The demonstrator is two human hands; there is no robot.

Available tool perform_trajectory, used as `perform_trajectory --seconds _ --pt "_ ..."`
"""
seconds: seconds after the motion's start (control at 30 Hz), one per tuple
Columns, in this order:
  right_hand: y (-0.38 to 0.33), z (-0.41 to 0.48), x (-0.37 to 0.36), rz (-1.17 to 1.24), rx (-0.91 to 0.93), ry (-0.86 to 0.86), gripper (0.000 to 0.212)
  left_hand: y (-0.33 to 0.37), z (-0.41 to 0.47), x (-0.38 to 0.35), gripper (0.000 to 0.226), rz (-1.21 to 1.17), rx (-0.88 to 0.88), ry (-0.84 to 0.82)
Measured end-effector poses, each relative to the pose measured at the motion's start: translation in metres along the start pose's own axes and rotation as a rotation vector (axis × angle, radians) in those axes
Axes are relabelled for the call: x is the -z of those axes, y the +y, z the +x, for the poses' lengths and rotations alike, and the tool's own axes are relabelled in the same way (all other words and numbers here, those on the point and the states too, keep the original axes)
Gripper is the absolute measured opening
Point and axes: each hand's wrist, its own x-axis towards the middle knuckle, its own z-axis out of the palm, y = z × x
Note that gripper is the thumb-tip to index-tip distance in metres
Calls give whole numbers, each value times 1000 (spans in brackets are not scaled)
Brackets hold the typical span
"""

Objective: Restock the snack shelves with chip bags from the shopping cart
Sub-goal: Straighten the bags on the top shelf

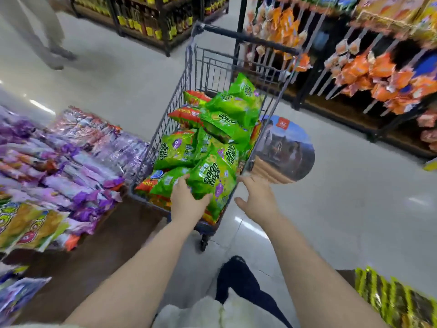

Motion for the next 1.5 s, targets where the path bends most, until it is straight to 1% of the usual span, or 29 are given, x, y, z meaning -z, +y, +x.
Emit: perform_trajectory --seconds 0.13,0.2,0.3,0.37,0.47,0.57,0.67,0.8,0.9,0.97,1.03,1.13,1.23,1.3,1.33,1.37,1.43,1.47,1.5 --pt "37 62 -1 48 64 -203 65 0 15 -35 97 -233 194 117" --pt "45 87 -6 100 89 -310 70 1 23 -47 102 -277 252 176" --pt "48 114 -18 194 93 -447 77 5 33 -55 100 -278 305 251" --pt "46 127 -25 250 76 -497 84 4 39 -56 96 -328 329 298" --pt "44 139 -32 309 42 -510 90 -1 49 -53 90 -421 374 343" --pt "40 147 -28 451 -17 -515 84 -4 60 -39 85 -527 358 347" --pt "31 155 -20 503 -21 -525 76 -4 74 -16 84 -630 316 320" --pt "10 169 -11 674 -50 -573 55 -1 87 20 81 -753 278 310" --pt "-6 177 -3 776 -46 -659 54 0 88 46 83 -856 297 292" --pt "-17 178 2 816 -37 -762 56 -1 82 60 86 -907 290 299" --pt "-32 175 5 824 -27 -834 60 1 68 73 90 -932 282 348" --pt "-56 163 7 817 30 -864 63 4 39 87 95 -967 253 466" --pt "-76 145 5 835 89 -905 65 0 -2 95 104 -979 255 641" --pt "-88 130 0 874 100 -958 60 -8 -36 94 107 -1008 294 747" --pt "-94 121 -3 905 92 -993 56 -11 -55 90 105 -1024 327 778" --pt "-99 111 -7 930 86 -1027 52 -14 -75 85 96 -1028 367 794" --pt "-112 88 -16 949 119 -1107 50 -18 -115 75 64 -1034 443 814" --pt "-119 74 -22 938 149 -1144 51 -20 -136 71 52 -1049 470 827" --pt "-128 59 -27 922 186 -1178 51 -22 -156 69 46 -1068 489 845"
